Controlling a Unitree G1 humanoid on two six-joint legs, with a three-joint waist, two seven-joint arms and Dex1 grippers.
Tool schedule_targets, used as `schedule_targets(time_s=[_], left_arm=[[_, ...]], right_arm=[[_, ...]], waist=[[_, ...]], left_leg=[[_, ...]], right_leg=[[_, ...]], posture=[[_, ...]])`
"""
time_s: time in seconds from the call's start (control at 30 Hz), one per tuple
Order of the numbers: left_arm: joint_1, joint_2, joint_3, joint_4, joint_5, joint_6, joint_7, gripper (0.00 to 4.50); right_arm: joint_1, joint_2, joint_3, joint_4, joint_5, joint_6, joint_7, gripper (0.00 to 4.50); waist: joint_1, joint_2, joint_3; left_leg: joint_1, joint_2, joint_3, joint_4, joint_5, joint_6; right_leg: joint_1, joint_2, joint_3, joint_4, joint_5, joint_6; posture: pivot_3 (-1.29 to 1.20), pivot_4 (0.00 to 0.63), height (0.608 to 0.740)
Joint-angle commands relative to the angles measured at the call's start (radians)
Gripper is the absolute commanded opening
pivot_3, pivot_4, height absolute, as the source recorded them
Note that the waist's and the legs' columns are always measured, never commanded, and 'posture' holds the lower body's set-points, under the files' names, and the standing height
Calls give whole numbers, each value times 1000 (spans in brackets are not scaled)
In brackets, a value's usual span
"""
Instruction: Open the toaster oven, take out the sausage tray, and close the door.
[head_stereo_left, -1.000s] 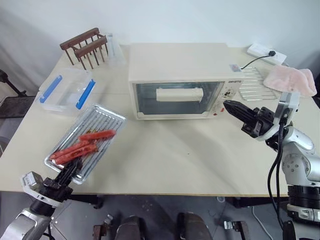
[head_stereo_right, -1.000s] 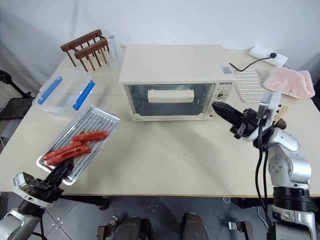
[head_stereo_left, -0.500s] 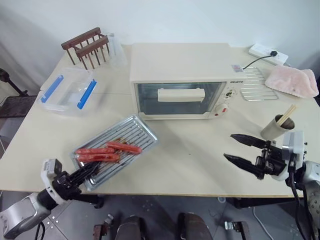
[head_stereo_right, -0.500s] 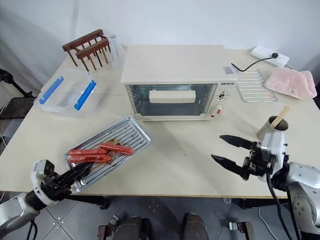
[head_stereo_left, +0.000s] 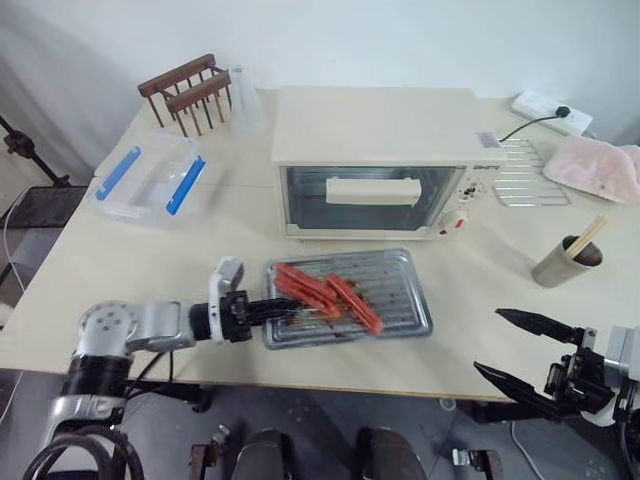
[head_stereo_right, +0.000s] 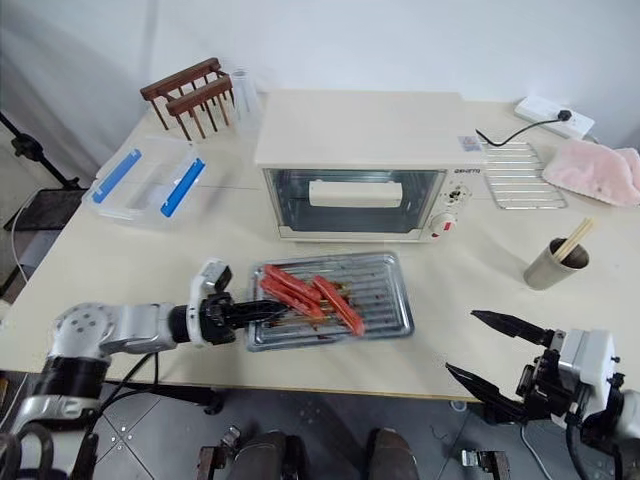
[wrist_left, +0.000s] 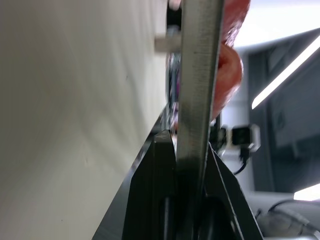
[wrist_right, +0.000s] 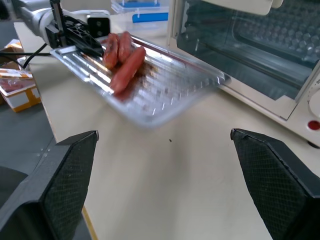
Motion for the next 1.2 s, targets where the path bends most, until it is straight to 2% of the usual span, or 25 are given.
schedule_targets(time_s=[0.03,0.33,0.53,0.83,0.9,0.97,1.03,1.17,1.2], left_arm=[[-67,-49,-35,32,112,27,-52,0],[-154,-225,-90,121,457,-20,-109,0],[-198,-285,-80,138,583,25,-157,0],[-208,-298,1,67,680,71,-208,2726],[-191,-267,-4,-2,689,56,-247,3294],[-137,-146,-50,-150,729,-42,-374,3839],[-101,-84,-51,-215,740,-99,-450,4419],[-14,48,-39,-316,822,-342,-661,4467],[27,92,-40,-325,889,-496,-761,4467]], right_arm=[[30,13,-44,-38,4,-30,-11,4440],[138,50,-72,-99,10,-55,-26,4440],[155,53,-79,-105,13,-59,-31,4440],[148,44,-71,-99,14,-65,-32,4500],[138,37,-62,-110,13,-55,-43,4500],[122,25,-52,-112,12,-44,-45,4500],[111,16,-47,-108,12,-37,-44,4500],[69,-15,-42,-79,19,-13,-35,4500],[60,-23,-41,-70,20,-10,-26,4500]], waist=[[2,0,0],[31,7,-4],[46,13,-8],[47,11,-7],[43,10,-6],[28,9,-5],[11,8,-5],[-8,8,-4],[-11,7,-4]], left_leg=[[0,0,0,0,0,0],[1,-4,-3,1,1,2],[4,-4,-7,1,-2,0],[0,-7,-10,0,0,6],[0,-7,-10,0,0,6],[1,-6,-10,0,0,6],[1,-2,-10,0,0,3],[1,0,-7,-1,1,-1],[0,0,-6,-1,1,-1]], right_leg=[[0,0,0,0,0,0],[4,-2,0,-3,1,2],[12,-6,-2,-6,3,5],[12,-5,-4,-11,3,5],[12,-5,-4,-11,3,5],[12,-4,-4,-11,3,5],[11,-1,-4,-11,3,5],[5,0,-3,-4,1,2],[3,0,-2,-2,1,1]], posture=[[0,150,740],[0,150,740],[0,150,740],[0,150,740],[0,150,740],[0,150,740],[0,150,740],[0,150,740],[0,150,740]])
